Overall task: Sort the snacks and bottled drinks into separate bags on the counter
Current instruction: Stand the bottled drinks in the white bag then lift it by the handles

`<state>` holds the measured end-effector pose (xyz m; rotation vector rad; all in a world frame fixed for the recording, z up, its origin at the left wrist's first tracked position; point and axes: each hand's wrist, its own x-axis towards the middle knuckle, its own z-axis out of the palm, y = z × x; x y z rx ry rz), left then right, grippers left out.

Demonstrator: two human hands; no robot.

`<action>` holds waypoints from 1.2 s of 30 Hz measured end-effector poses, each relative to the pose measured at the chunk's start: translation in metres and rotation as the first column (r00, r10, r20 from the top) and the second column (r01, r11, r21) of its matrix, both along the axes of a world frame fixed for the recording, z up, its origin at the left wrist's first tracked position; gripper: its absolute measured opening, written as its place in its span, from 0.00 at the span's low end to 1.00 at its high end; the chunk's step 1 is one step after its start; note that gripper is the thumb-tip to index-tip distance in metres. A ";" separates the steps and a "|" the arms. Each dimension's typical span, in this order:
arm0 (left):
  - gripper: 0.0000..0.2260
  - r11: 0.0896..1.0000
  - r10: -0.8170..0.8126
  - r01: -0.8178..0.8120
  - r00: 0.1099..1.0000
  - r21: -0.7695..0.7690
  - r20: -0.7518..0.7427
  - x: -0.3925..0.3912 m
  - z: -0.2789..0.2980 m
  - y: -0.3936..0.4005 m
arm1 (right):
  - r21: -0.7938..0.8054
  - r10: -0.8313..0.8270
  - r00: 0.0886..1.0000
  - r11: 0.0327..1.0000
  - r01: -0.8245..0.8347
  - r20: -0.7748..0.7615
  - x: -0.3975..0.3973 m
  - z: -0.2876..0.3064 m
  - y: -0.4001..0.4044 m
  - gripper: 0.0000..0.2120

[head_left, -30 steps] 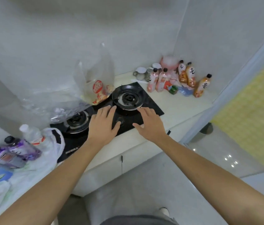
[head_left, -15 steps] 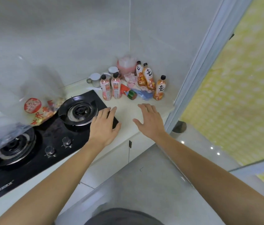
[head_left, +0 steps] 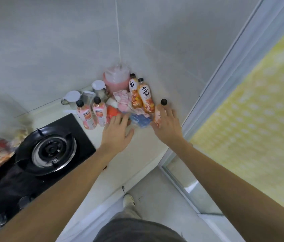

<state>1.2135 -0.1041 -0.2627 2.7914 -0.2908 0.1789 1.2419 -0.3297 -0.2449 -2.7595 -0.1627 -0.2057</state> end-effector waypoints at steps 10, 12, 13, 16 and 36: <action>0.24 0.988 0.137 -0.139 0.990 0.067 0.037 0.125 0.013 0.005 | -0.036 0.042 0.993 0.998 -0.046 -0.115 0.112 -0.015 -0.024 0.26; 0.23 0.966 0.228 -0.224 0.974 0.127 -0.012 0.136 0.013 0.019 | 0.006 0.055 0.987 0.998 -0.055 -0.148 0.122 -0.025 -0.029 0.22; 0.22 0.948 0.282 -0.272 0.958 0.163 -0.045 0.140 0.012 0.026 | 0.035 0.063 0.984 0.998 -0.058 -0.165 0.126 -0.030 -0.032 0.20; 0.22 0.906 0.400 -0.371 0.908 0.204 -0.127 0.142 0.006 0.042 | 0.102 0.082 0.987 0.993 -0.068 -0.137 0.127 -0.045 -0.039 0.14; 0.24 0.893 0.449 -0.442 0.862 0.083 -0.236 0.128 -0.029 0.058 | 0.211 0.094 0.973 0.976 -0.048 -0.213 0.116 -0.058 -0.044 0.28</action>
